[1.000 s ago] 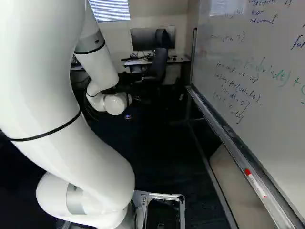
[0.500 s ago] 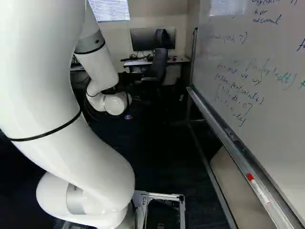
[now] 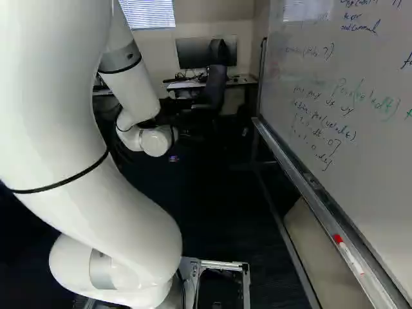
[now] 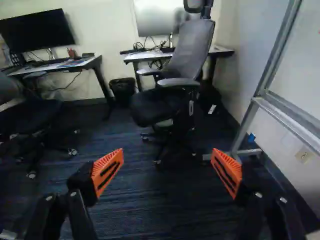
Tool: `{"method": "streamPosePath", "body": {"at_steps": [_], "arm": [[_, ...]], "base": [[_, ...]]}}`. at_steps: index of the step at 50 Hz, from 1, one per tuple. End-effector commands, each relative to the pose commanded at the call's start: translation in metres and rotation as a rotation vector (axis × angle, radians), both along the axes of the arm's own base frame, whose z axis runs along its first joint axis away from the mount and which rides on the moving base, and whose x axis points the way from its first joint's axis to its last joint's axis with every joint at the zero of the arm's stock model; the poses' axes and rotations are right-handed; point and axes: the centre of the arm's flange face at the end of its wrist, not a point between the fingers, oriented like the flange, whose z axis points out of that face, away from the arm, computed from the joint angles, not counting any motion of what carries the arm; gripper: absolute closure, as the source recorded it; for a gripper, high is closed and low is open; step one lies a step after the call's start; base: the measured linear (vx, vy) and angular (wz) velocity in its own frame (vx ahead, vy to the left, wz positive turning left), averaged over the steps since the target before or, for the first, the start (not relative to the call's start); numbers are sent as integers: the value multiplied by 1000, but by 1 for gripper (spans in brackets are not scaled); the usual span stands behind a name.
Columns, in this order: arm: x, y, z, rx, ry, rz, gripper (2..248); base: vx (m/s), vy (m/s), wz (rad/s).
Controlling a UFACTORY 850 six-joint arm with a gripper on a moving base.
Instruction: Open the door and move inside
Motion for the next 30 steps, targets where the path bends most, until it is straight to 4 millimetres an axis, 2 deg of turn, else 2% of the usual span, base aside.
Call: {"method": "streamPosePath", "body": {"at_steps": [15, 30], "arm": [[-18, -9, -2, -11, 3, -13, 3], [-46, -20, -6, -28, 7, -33, 3]], "base": [[0, 0, 0], [0, 0, 0]]}}
